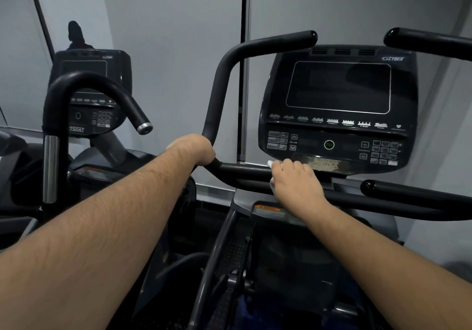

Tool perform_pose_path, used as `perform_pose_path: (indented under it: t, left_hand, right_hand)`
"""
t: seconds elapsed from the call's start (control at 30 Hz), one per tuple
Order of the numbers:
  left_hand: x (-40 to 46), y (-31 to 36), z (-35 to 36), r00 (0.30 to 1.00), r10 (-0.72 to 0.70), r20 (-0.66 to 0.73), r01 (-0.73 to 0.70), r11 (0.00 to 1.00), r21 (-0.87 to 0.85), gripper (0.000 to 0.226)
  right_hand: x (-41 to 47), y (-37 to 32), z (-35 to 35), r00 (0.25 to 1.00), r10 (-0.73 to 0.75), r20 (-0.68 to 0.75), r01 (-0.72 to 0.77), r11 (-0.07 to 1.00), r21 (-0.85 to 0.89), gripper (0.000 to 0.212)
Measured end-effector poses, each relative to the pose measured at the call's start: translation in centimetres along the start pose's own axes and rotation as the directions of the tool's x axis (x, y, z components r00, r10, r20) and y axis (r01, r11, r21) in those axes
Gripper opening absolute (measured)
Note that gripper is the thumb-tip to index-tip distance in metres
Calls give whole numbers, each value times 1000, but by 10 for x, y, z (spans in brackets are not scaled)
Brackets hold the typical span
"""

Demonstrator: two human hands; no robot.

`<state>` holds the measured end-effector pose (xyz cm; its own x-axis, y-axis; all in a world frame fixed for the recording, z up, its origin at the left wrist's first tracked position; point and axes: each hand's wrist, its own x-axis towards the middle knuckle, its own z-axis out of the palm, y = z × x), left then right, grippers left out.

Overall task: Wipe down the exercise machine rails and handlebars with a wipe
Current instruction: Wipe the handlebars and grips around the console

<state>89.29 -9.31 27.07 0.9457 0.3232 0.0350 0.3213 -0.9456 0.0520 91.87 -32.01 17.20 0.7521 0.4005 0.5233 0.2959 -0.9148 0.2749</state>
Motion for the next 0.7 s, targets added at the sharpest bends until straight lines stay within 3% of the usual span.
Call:
perform_pose_path:
  t: [0.3, 0.7]
  left_hand:
    - [0, 2, 1, 1000, -18, 10, 18, 1000, -5, 40]
    - [6, 0, 2, 1000, -22, 10, 22, 1000, -12, 30]
  right_hand:
    - [45, -55, -5, 990, -84, 111, 70, 990, 121, 36]
    - [78, -97, -1, 977, -191, 99, 166, 962, 215, 25]
